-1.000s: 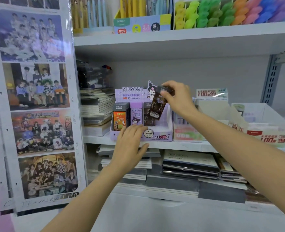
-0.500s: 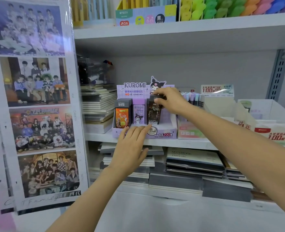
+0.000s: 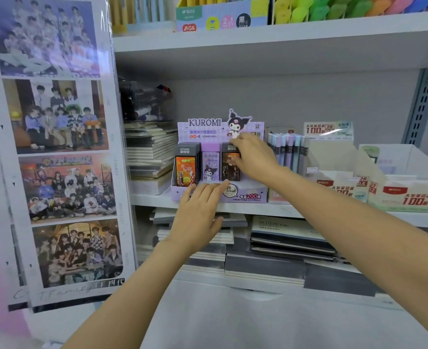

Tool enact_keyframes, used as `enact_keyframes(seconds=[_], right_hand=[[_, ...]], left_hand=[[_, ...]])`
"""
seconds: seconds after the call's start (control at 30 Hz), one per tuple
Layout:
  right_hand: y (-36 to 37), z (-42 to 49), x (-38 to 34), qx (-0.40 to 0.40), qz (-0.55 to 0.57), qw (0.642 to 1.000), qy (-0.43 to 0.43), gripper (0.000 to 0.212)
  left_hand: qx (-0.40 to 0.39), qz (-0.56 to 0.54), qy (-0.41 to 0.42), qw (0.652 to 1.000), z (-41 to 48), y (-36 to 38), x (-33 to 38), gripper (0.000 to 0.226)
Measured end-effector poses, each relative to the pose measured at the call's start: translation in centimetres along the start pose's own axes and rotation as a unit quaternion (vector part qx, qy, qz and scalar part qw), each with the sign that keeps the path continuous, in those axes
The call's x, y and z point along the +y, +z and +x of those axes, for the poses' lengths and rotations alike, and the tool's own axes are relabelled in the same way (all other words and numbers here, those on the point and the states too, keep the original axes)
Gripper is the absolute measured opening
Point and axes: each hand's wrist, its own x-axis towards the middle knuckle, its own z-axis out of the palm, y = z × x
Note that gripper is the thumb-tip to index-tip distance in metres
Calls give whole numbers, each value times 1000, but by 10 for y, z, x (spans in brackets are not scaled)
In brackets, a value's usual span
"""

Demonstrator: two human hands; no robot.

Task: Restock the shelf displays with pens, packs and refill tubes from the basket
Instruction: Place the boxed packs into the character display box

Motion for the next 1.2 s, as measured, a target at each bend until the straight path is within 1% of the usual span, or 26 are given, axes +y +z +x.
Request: enact_keyframes(seconds=[0.03,0.1,0.17,0.23,0.27,0.3,0.33,0.37,0.43,0.5,0.57,0.63,0.7,0.77,0.8,0.87,0.9,1.0,1.1,1.17,1.2], right_hand=[[-3,-6,-2,10,18,1000,-13,45],[-8,-26,-9,62,93,993,-37,49],[-7,-57,-16,108,179,976,-63,40],[3,-98,-18,111,245,960,-78,27],[12,-122,-17,95,270,955,-75,22],[25,-146,-15,74,287,953,-65,18],[40,-171,-12,46,296,953,-49,15],[57,-196,-8,12,302,953,-27,14],[95,-249,2,-77,311,947,30,13],[132,-301,14,-189,308,929,84,15],[168,-352,27,-294,291,902,124,18],[198,-400,36,-371,279,872,157,22],[225,-445,39,-435,282,835,187,24],[247,-481,37,-478,281,804,216,32],[258,-494,36,-487,277,796,229,40],[276,-509,32,-486,268,792,253,54],[285,-513,29,-484,262,793,261,57],[304,-521,17,-480,213,811,257,55],[309,-525,11,-442,215,818,300,56],[306,-523,19,-407,269,801,346,45],[303,-521,25,-387,312,783,373,36]], left_hand=[[-2,-14,-2,1000,-1,-2,1,71],[13,-29,-5,999,-7,-4,8,69],[53,-32,-13,998,-20,-1,20,65],[104,-57,-27,993,-41,13,36,55],[113,-74,-37,990,-54,23,45,49],[104,-92,-48,989,-67,36,53,43],[75,-111,-60,989,-82,51,62,38],[27,-128,-73,989,-98,68,70,33],[-98,-154,-107,977,-137,105,87,30],[-203,-170,-135,955,-182,144,104,31],[-283,-191,-160,926,-230,177,120,32],[-344,-201,-177,900,-274,201,133,36],[-392,-201,-182,879,-309,217,144,44],[-410,-215,-178,868,-334,225,151,52],[-404,-222,-176,870,-342,227,154,54],[-381,-222,-166,882,-353,232,156,55],[-370,-222,-164,887,-356,233,157,55],[-342,-241,-173,892,-359,233,160,52],[-335,-253,-182,889,-361,233,161,49],[-329,-255,-189,889,-360,233,159,45],[-322,-252,-193,892,-358,234,159,42]])
